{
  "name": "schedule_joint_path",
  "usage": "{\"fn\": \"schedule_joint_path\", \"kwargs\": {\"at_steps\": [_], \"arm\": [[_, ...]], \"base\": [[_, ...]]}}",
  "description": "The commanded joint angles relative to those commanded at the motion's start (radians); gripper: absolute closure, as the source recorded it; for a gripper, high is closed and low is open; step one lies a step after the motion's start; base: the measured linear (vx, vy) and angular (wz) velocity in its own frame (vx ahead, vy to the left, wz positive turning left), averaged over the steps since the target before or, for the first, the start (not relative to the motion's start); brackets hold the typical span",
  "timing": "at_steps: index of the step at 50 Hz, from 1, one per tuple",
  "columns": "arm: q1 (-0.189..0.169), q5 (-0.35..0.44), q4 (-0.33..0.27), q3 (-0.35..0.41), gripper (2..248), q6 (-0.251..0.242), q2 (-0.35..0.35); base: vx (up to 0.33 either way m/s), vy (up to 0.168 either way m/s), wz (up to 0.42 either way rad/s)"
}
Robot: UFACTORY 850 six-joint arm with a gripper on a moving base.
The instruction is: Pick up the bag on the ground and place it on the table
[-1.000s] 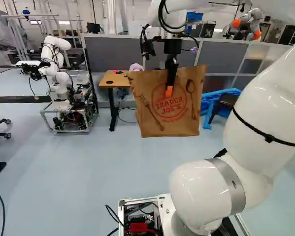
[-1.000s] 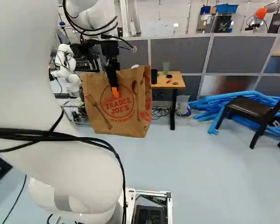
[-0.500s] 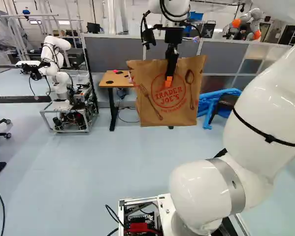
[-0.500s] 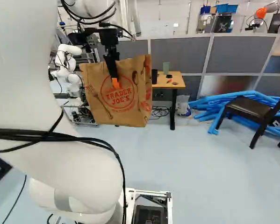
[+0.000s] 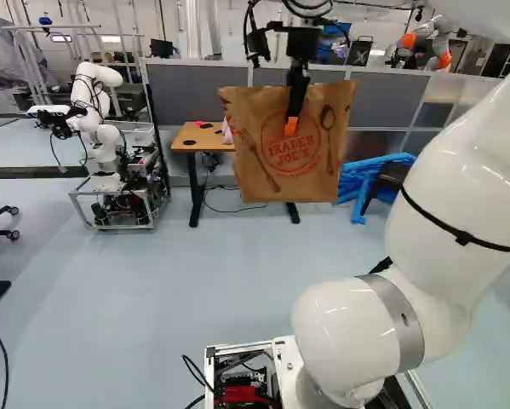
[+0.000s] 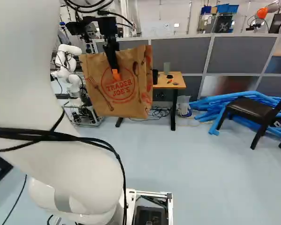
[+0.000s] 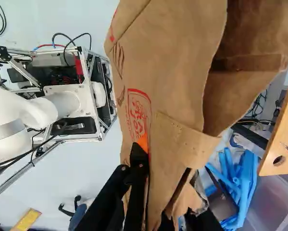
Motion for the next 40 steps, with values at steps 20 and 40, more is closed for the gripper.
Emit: {"fn": "schedule_joint_path", "kwargs": {"at_steps": [20, 40], "arm": [[-0.001, -0.014, 0.0, -0.069, 229, 0.0, 0.0], [-0.001, -0.014, 0.0, -0.091, 229, 0.0, 0.021]], "base": [[0.0, 0.0, 0.0], [0.0, 0.0, 0.0]]}}
